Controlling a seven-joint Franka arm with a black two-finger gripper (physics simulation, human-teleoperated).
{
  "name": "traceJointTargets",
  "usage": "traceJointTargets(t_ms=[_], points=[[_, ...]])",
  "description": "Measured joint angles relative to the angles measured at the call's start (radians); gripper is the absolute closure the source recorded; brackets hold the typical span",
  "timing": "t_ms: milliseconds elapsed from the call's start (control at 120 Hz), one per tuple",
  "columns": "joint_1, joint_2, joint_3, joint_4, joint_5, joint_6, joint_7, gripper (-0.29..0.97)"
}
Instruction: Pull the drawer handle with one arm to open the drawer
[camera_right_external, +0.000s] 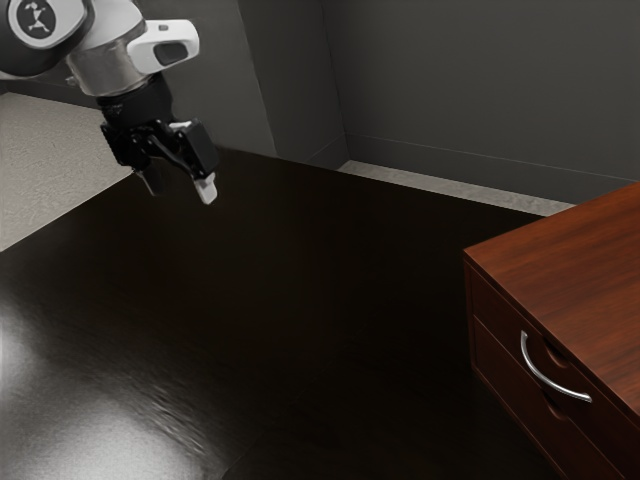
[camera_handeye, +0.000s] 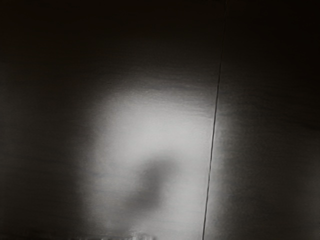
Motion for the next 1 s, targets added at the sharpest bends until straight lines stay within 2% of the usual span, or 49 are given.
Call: traceJointTargets(t_ms=[158,217,258,333,392,475,508,550,600,667,733,825,858,933,1000], points=[[0.068,0.001,-0.003,0.000,-0.009,0.003,-0.007,0.02],[0.055,0.000,0.003,-0.005,-0.015,0.004,-0.014,0.02],[0.007,0.000,0.034,-0.011,-0.017,0.004,-0.021,0.02],[-0.147,0.000,0.137,-0.020,-0.021,0.005,-0.037,0.02],[-0.309,-0.001,0.247,-0.030,-0.023,0.005,-0.060,0.02],[-0.713,-0.003,0.563,-0.036,-0.025,0.005,-0.110,0.02],[-0.843,-0.004,0.662,-0.036,-0.025,0.004,-0.133,0.02],[-0.930,-0.003,0.722,-0.040,-0.027,0.003,-0.164,0.02],[-0.977,-0.008,0.743,-0.058,-0.036,0.001,-0.205,0.02],[-0.955,-0.041,0.684,-0.102,-0.045,-0.001,-0.269,0.02],[-0.762,-0.134,0.449,-0.215,-0.052,0.009,-0.341,0.02],[-0.386,-0.231,0.033,-0.352,-0.075,0.046,-0.433,0.02],[-0.308,-0.250,-0.065,-0.384,-0.091,0.064,-0.468,0.02],[-0.170,-0.301,-0.220,-0.468,-0.144,0.123,-0.545,0.03],[-0.106,-0.317,-0.278,-0.513,-0.195,0.187,-0.607,0.03]])
